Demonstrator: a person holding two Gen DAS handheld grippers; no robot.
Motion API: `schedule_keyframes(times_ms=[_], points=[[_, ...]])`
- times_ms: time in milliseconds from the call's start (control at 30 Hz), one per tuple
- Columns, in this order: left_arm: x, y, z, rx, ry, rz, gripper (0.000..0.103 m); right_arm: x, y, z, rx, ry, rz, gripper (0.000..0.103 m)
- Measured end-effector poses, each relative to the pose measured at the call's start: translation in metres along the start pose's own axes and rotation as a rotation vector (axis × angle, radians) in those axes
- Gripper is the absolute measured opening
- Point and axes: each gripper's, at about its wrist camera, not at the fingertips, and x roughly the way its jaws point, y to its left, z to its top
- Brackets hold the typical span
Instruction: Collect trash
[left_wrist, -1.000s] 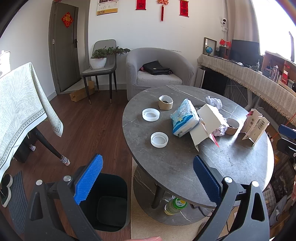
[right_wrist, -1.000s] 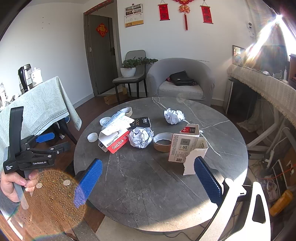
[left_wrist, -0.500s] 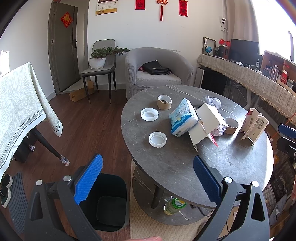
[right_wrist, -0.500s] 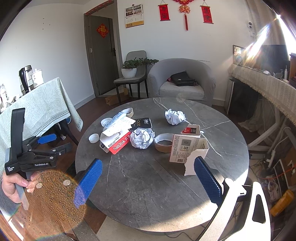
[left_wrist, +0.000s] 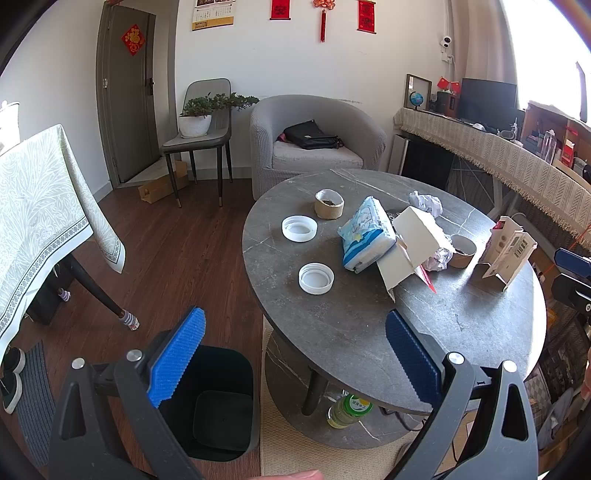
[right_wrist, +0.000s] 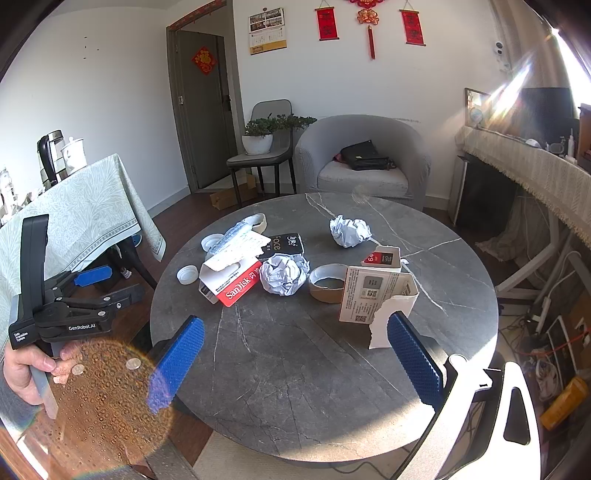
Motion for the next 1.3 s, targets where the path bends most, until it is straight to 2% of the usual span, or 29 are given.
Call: schedule_keyframes(times_ms=[300, 400, 600, 700, 767, 867, 1000, 1167, 1300], points=[[-0.001, -0.001, 0.000, 0.005, -0.007, -0.004, 0.100, 0.002, 0.001, -0.001, 0.000, 0.008, -0.007, 0.100], [-0.003, -0.001, 0.001, 0.010, -0.013, -0.035, 0.099, 0.006, 0.002, -0.003, 0.006, 0.021, 0.001, 0.100], [-0.008, -0.012, 0.008, 0.076, -0.081, -0.104, 0.095, 0.012, -0.004, -0.002, 0.046, 0.025, 0.032, 0.098], [-0.007, -0.022, 0.012, 0.121, -0.100, -0.137, 0.089, 0.014, -0.009, -0.003, 0.044, 0.032, 0.030, 0.093], [-0.003, -0.030, 0.014, 0.161, -0.097, -0.150, 0.076, 0.017, -0.011, -0.005, 0.040, 0.045, 0.029, 0.087], [0.008, -0.043, 0.014, 0.211, -0.066, -0.196, 0.063, 0.019, -0.015, -0.007, 0.048, 0.054, 0.033, 0.081], [0.019, -0.058, 0.014, 0.256, -0.051, -0.225, 0.055, 0.023, -0.019, -0.006, 0.046, 0.062, 0.037, 0.075], [0.034, -0.071, 0.019, 0.254, -0.028, -0.255, 0.045, 0.024, -0.032, -0.007, 0.065, 0.072, 0.029, 0.073], [0.043, -0.076, 0.023, 0.253, -0.026, -0.261, 0.042, 0.022, -0.042, -0.010, 0.069, 0.067, 0.015, 0.073]])
